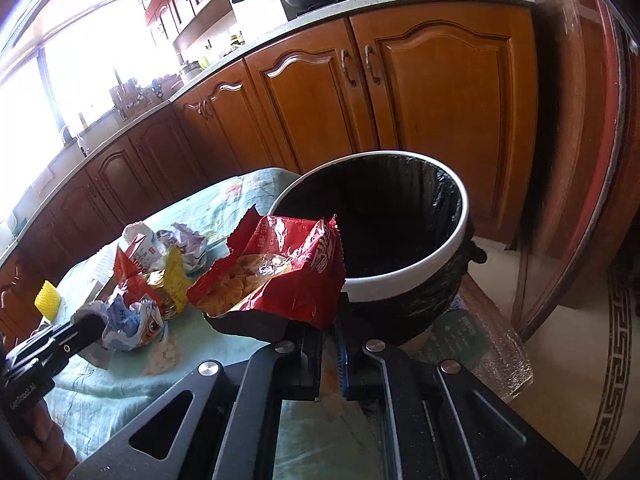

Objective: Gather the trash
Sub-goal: 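Carry both items over the white bin and open both tools to drop them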

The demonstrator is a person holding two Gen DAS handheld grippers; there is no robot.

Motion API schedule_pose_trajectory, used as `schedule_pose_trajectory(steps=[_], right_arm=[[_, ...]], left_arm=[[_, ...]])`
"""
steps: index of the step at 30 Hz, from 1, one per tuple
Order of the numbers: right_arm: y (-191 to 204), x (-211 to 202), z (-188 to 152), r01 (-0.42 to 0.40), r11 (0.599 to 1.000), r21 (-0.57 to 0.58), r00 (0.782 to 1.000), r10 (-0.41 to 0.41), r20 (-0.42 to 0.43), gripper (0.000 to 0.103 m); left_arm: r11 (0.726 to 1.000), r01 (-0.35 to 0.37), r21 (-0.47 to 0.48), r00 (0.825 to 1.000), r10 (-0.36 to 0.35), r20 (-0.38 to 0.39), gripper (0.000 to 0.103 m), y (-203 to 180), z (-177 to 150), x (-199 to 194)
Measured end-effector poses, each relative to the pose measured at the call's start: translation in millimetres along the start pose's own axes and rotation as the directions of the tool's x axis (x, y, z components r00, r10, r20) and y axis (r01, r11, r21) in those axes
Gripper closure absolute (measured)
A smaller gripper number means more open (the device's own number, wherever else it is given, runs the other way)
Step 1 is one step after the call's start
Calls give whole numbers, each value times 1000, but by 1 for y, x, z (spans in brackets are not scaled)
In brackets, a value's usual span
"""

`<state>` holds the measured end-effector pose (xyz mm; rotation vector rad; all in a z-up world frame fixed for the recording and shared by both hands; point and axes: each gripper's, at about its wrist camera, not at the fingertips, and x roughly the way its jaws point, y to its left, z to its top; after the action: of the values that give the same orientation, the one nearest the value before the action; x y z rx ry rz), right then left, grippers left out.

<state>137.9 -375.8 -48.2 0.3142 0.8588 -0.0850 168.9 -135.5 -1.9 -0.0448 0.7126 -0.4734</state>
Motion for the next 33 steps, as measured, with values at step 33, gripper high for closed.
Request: schedule_pose_trajectory(steps=[33], right_arm=[[-58, 70, 64, 108, 990, -91, 985, -119, -123, 67]], left_arm=[[1000, 10, 0, 989, -10, -147, 52, -47, 102, 195]])
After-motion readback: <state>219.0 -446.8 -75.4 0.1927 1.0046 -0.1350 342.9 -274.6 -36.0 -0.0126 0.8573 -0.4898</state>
